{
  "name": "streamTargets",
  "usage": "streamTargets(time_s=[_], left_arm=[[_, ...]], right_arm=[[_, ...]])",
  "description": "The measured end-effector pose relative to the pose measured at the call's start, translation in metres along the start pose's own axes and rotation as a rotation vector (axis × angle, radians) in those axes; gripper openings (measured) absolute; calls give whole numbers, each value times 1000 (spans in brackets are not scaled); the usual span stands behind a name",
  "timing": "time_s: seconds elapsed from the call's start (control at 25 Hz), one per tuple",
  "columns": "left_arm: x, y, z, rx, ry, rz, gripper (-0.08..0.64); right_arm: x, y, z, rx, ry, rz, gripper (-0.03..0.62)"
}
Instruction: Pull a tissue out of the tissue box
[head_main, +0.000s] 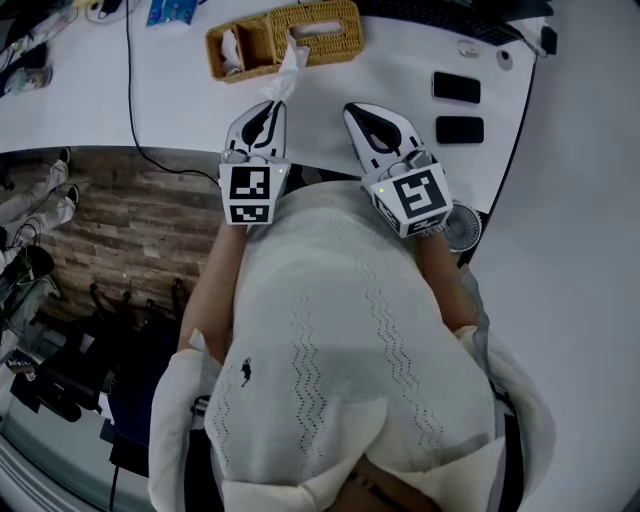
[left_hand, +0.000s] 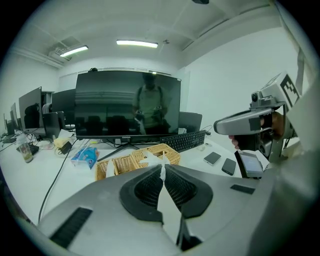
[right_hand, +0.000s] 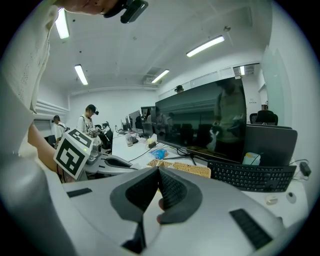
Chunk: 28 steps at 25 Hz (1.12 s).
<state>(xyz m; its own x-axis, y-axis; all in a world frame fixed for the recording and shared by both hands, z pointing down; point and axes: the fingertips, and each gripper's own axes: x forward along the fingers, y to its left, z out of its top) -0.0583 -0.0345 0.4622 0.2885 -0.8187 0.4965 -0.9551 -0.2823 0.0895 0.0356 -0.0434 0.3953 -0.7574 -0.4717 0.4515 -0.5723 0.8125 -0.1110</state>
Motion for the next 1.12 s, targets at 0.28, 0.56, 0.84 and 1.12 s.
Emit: streamTargets(time_s=[0.28,0.56,0.84,1.12], left_arm=[[-7,-3,3,0,-13,-18,20],[-16,-1,1,-12,-17,-27,20],[-19,-2,7,-4,-32,-39,20],[-24,-6,14,8,-52,-54,20]], right_arm=[[4,-1,2,-12,8,-1,2],[6,2,6,-34,11,-2,2],[3,3,9,-29,2,-16,2],[-5,1,13,-13,-16,-35,2]])
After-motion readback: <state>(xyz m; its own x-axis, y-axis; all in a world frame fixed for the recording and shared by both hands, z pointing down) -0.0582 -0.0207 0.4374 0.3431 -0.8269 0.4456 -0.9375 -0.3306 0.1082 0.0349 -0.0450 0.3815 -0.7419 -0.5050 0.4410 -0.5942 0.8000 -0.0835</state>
